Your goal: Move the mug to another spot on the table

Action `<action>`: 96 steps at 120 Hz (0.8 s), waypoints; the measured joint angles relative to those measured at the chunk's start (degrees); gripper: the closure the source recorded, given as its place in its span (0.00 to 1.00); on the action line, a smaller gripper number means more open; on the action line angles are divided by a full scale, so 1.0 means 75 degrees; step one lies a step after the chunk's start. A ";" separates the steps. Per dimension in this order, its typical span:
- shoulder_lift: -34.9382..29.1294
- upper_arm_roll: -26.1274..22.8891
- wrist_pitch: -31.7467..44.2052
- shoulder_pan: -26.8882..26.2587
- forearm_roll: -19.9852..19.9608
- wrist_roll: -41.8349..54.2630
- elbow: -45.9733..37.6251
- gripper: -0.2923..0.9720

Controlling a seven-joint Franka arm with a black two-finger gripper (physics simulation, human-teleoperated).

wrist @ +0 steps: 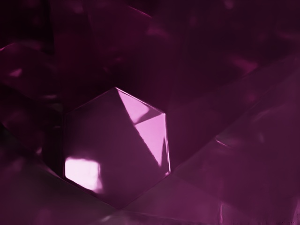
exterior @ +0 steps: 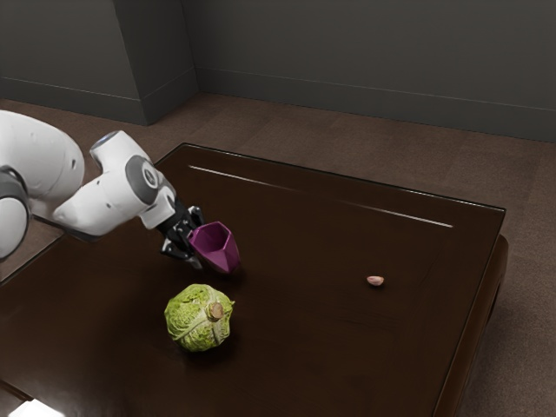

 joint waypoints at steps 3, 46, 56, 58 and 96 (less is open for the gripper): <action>0.0007 0.0009 -0.0106 0.0007 0.0174 -0.0103 0.0077 0.66; 0.0289 0.0097 -0.1365 0.0121 0.1533 -0.1517 0.0582 0.67; 0.0353 0.0097 -0.1506 0.0132 0.1630 -0.1792 0.0647 0.64; 0.0357 0.0098 -0.1534 0.0130 0.1663 -0.1845 0.0664 0.62; 0.0197 0.0401 -0.1832 0.0132 0.2033 -0.2605 0.0377 0.34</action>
